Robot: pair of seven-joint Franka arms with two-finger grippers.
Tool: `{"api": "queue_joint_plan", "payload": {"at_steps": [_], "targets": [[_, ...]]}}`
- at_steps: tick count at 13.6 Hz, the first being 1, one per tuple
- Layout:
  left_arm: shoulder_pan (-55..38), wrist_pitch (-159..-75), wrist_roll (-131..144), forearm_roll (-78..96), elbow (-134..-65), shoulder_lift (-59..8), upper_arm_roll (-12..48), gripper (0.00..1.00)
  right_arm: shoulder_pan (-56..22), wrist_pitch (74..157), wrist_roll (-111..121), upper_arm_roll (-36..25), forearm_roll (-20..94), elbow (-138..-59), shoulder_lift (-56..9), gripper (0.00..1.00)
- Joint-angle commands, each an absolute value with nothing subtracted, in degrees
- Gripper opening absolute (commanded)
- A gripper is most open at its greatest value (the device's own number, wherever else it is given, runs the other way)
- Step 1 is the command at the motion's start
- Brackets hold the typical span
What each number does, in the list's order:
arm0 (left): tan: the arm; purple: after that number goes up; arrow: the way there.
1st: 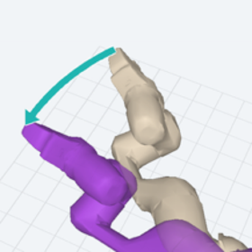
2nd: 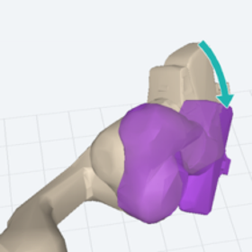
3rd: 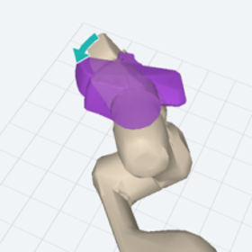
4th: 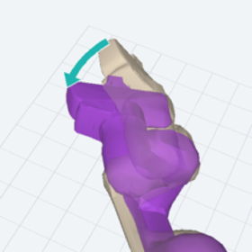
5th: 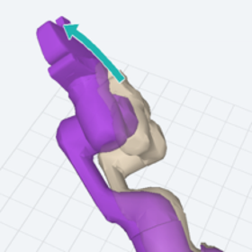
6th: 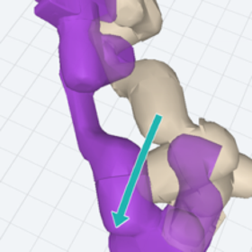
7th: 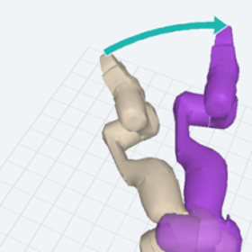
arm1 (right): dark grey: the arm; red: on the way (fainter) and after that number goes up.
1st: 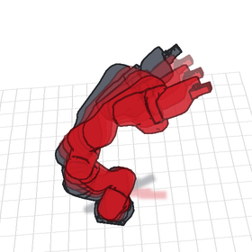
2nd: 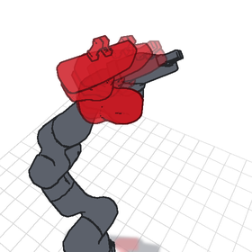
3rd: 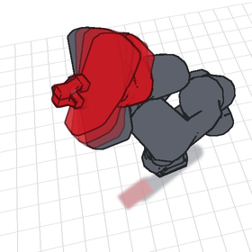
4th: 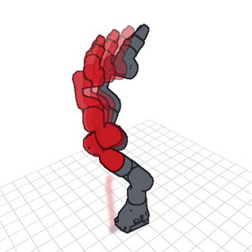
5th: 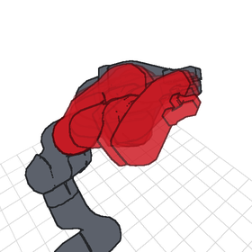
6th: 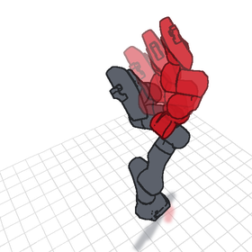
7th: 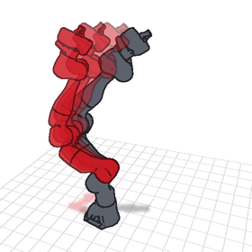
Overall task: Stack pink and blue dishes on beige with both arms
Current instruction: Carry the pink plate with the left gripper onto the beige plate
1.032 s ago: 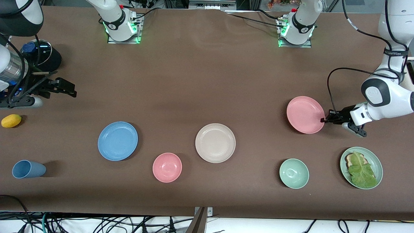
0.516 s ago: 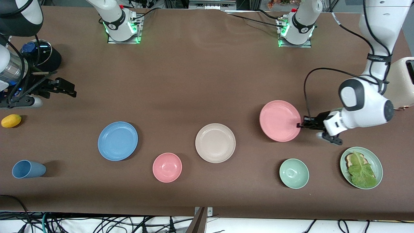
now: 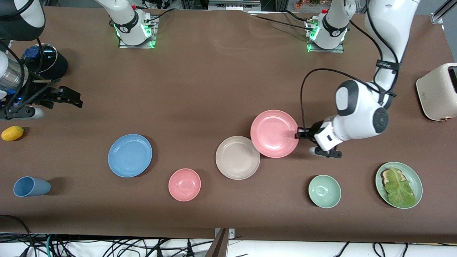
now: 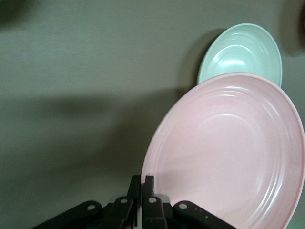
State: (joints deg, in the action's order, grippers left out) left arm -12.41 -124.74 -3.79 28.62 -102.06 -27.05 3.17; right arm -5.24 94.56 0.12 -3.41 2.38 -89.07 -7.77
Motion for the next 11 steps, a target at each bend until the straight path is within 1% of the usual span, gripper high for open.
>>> {"api": "queue_joint_plan", "payload": {"at_steps": [1, 5, 11], "targets": [[-16.0, -128.7, 1.3, 27.2, -99.8, -30.0, 2.5, 0.00, -4.7, 94.3, 0.4, -3.2, 3.4, -88.3, -7.8, 1.00], [-19.6, -131.9, 6.7, 27.3, -95.9, -33.9, 2.5, 0.00, -2.2, 94.4, 0.5, -3.3, 3.5, -88.1, -8.8, 1.00], [-22.2, -136.1, 11.9, 27.2, -90.9, -39.9, 2.4, 0.00, -2.3, 95.2, 0.6, -3.3, 3.3, -87.8, -9.3, 1.00]]}}
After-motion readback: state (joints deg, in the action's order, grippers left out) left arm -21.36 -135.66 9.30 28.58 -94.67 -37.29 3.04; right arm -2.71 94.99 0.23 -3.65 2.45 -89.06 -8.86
